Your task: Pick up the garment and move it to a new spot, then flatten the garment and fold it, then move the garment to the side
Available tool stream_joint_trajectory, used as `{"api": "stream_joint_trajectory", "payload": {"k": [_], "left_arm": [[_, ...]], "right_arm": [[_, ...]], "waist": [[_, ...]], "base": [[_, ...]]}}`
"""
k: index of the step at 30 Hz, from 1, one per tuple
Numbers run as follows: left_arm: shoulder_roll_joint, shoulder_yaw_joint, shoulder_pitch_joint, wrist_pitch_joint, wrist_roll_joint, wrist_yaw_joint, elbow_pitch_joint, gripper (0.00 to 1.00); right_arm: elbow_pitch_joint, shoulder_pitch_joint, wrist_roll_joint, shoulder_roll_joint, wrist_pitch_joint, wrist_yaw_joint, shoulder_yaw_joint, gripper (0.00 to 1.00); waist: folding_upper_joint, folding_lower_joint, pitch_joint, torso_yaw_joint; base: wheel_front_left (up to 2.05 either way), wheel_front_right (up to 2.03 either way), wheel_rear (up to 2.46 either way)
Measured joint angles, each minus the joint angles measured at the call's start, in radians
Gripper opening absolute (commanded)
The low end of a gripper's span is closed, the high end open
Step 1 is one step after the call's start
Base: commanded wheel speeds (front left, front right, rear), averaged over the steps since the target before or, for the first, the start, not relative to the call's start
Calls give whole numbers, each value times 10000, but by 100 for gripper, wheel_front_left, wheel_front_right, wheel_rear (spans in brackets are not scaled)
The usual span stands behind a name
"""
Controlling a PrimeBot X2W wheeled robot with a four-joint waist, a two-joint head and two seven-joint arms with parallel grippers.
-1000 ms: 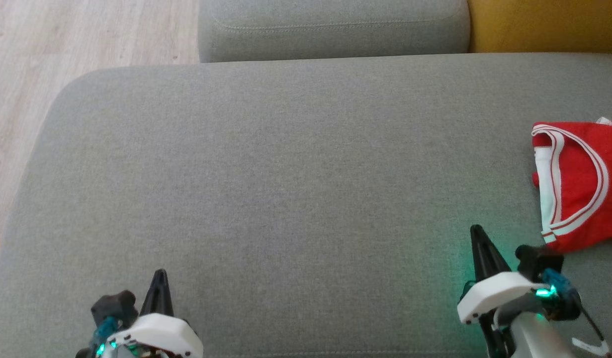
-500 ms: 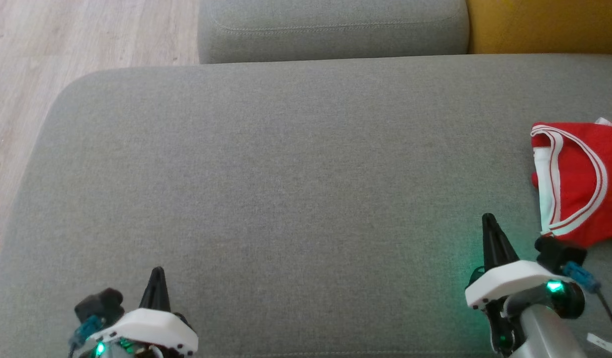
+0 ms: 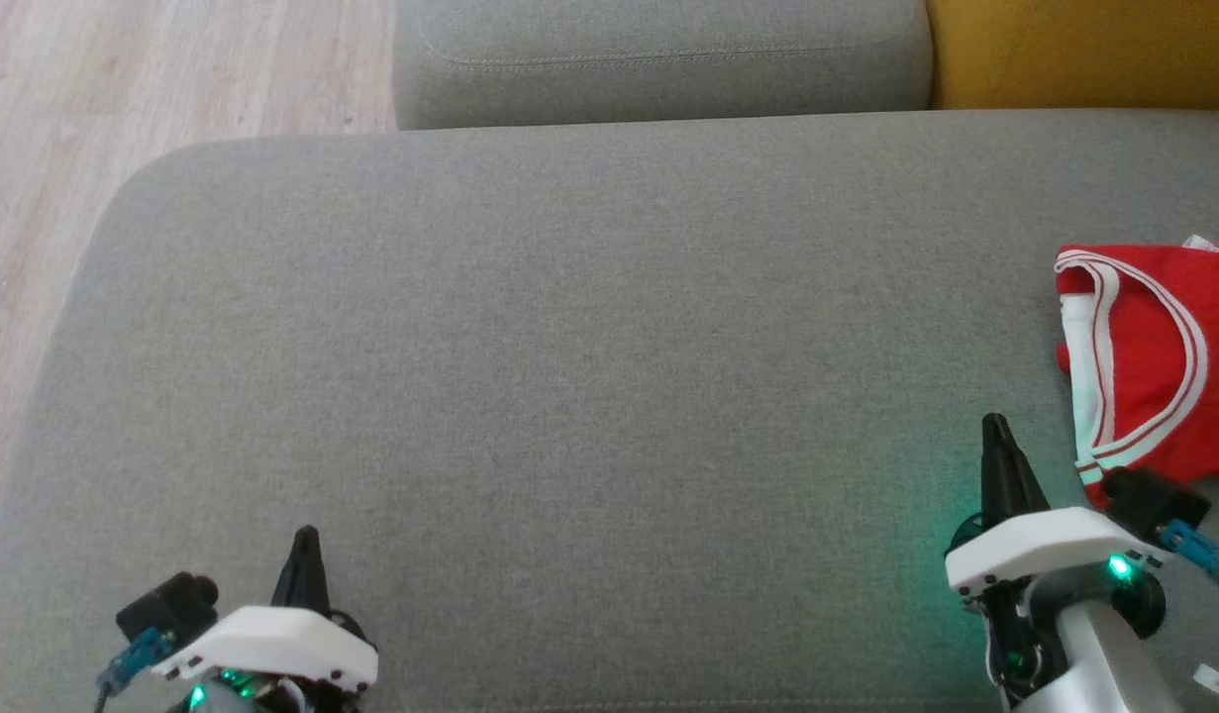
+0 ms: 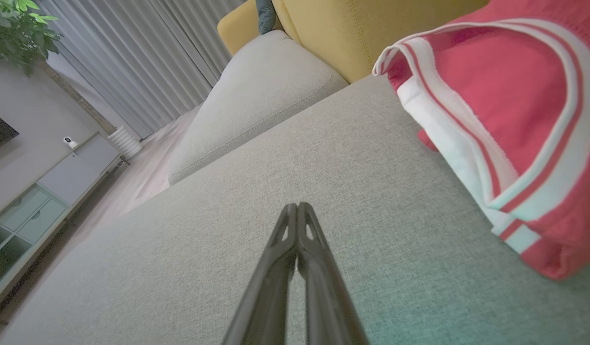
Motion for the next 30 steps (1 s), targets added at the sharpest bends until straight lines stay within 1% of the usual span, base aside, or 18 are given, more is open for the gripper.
{"api": "stream_joint_trajectory", "payload": {"k": [30], "left_arm": [[6,568,-147,815,-3214,-525,-435,0]], "right_arm": [[-968,270,3565,0,851,0,-389,0]], "waist": [[0,0,-78,-33]], "base": [[0,0,0]]}}
